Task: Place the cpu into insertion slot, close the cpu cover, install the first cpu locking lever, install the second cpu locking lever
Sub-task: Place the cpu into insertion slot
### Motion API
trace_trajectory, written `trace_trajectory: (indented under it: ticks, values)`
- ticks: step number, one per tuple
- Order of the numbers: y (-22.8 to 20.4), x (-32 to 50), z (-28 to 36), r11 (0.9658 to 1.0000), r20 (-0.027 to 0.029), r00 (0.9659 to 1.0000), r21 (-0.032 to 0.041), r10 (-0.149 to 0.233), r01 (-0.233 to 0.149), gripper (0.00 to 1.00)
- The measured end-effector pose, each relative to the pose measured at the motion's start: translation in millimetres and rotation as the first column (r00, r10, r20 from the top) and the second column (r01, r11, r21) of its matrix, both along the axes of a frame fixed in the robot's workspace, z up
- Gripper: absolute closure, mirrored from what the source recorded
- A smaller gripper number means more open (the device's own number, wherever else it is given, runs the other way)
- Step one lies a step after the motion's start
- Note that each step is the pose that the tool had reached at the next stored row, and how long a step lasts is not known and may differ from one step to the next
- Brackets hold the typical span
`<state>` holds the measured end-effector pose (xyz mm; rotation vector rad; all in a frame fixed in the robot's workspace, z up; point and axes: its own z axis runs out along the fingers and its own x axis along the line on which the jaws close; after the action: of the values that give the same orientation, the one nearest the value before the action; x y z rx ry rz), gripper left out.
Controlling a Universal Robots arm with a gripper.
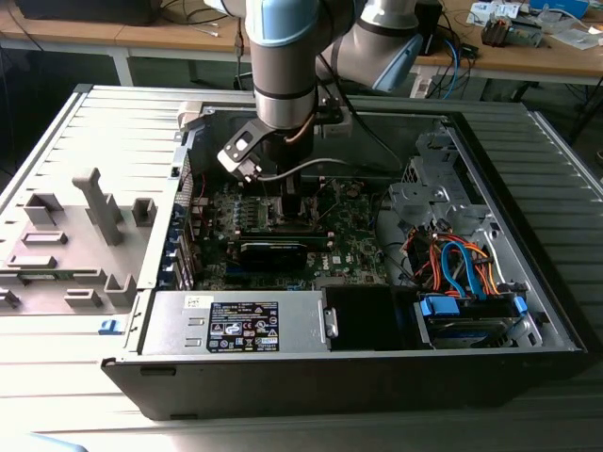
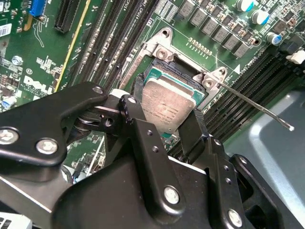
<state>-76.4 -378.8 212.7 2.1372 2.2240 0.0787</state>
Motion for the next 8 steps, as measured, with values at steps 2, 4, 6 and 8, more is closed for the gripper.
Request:
trace_trajectory:
  ticks: [2,4,6,8]
  values:
    - [0.0,1.1,-2.1,1.0000,-0.0001,1.0000,0.0000,-0.004,0.004,0.45]
    - [0.0,1.4,-4.1,1.0000,-0.0001,1.0000,-0.0001,-0.008,0.008,0.45]
    - [0.0,1.5,-5.7,0.9999,-0.0001,0.9999,-0.0001,-0.013,0.013,0.45]
    - [0.0,1.6,-7.8,0.9998,-0.0001,0.9998,-0.0001,-0.022,0.022,0.45]
